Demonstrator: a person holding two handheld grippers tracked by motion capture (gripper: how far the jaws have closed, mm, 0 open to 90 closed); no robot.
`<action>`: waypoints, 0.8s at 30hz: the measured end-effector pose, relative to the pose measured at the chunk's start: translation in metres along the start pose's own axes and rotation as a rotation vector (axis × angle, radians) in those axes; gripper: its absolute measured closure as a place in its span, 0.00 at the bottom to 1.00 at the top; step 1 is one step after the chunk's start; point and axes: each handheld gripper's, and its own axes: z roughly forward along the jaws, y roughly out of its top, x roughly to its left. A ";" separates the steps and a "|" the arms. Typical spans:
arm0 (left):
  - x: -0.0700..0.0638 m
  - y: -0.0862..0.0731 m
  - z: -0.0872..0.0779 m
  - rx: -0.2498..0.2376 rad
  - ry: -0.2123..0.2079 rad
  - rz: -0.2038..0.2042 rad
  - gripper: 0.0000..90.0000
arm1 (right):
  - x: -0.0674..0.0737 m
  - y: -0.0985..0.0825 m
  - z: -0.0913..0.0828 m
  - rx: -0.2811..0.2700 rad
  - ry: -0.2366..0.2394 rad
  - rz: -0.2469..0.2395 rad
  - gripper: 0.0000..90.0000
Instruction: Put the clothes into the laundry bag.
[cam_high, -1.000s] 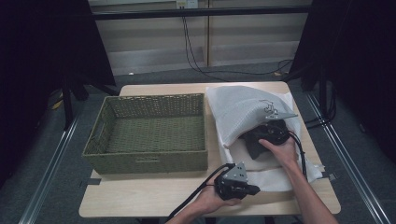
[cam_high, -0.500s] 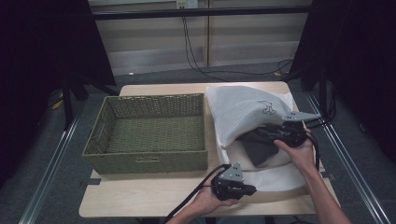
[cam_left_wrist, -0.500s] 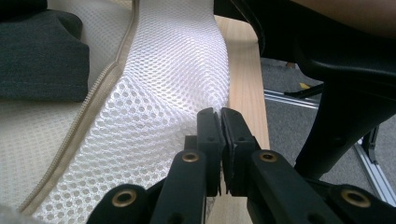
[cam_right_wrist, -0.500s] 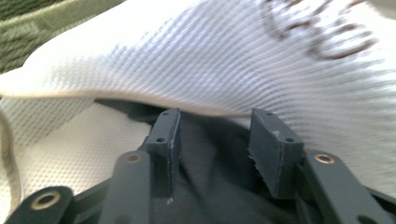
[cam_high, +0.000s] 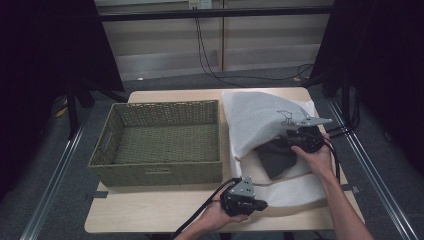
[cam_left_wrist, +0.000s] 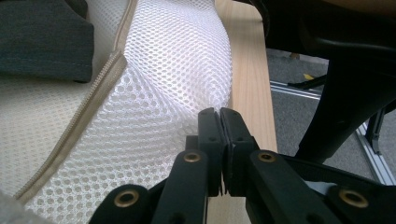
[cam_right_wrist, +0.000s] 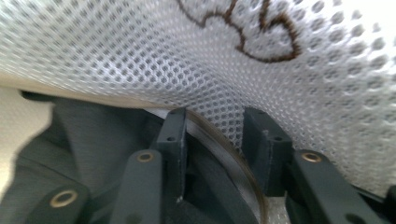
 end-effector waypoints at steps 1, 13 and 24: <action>0.000 0.000 -0.001 0.004 0.005 0.001 0.98 | 0.000 -0.001 0.002 0.007 0.001 0.004 0.72; 0.003 -0.003 -0.002 -0.005 0.013 -0.021 0.97 | 0.008 0.002 -0.023 -0.049 0.106 0.028 1.00; 0.006 -0.003 -0.003 -0.020 0.022 -0.035 0.96 | 0.033 0.004 -0.066 -0.134 0.258 0.000 1.00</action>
